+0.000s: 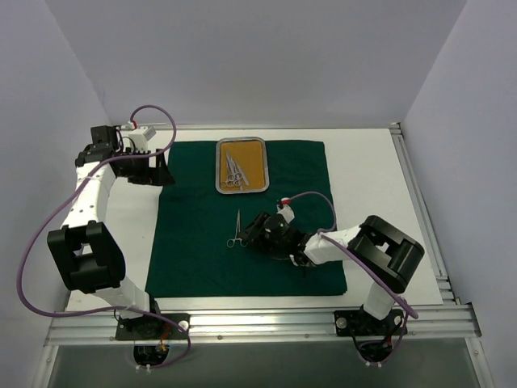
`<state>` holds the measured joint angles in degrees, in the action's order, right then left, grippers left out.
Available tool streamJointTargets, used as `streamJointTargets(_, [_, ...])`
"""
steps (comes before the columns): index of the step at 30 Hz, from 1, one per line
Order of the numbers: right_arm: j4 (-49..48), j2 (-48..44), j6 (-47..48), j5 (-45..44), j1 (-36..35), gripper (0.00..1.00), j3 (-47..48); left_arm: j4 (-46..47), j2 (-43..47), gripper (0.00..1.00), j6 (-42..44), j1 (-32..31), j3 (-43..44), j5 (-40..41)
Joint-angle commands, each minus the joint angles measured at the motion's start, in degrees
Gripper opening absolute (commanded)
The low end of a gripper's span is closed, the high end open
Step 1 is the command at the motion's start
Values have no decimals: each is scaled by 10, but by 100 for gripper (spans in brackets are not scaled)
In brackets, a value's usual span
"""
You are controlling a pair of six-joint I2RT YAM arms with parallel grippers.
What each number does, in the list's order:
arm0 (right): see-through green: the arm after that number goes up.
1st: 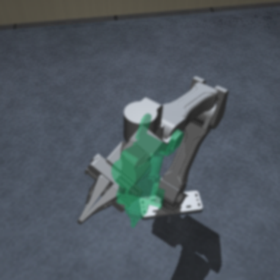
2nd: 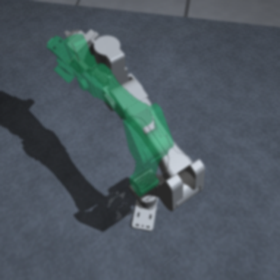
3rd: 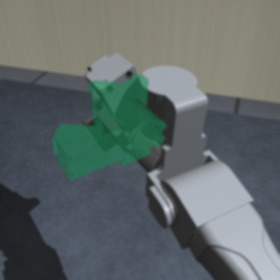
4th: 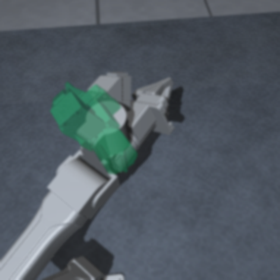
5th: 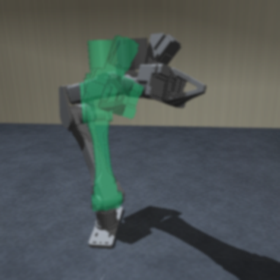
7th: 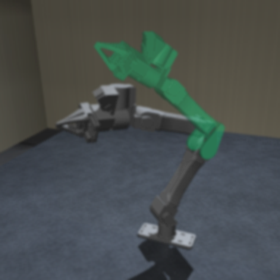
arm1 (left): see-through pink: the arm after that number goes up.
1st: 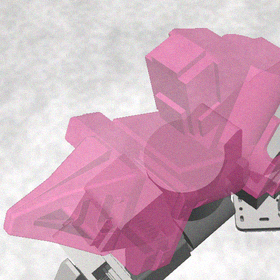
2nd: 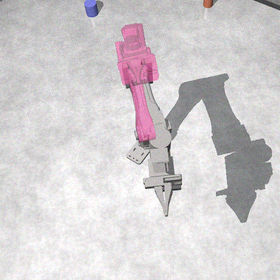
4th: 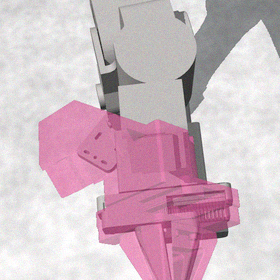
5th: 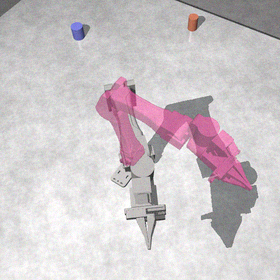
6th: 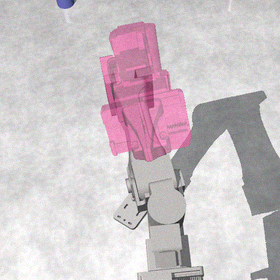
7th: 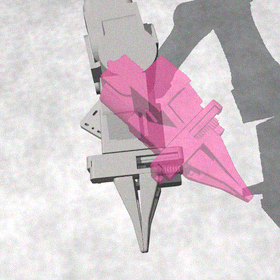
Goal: Open and lay out the surgical kit
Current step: Place the medical item in the surgical kit.
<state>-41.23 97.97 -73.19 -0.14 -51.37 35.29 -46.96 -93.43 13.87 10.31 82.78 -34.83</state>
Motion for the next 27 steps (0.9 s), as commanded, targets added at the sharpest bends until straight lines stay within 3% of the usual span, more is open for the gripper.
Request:
streamJointTargets(1, [83, -30, 41, -34, -5, 48, 43, 4, 18, 94, 6, 4, 4, -16])
streamJointTargets(10, [275, -50, 146, -103, -25, 58, 176, 1, 18, 94, 13, 4, 4, -10])
streamJointTargets(19, [358, -25, 306, -84, -7, 58, 308, -7, 20, 94, 20, 4, 15, 4])
streamJointTargets(23, [374, -3, 375, -44, 39, 52, 367, -14, 35, 94, 25, 4, 15, 11])
streamJointTargets(27, [399, 54, 442, -27, 97, 39, 461, -18, 42, 94, 22, 4, 15, 20])
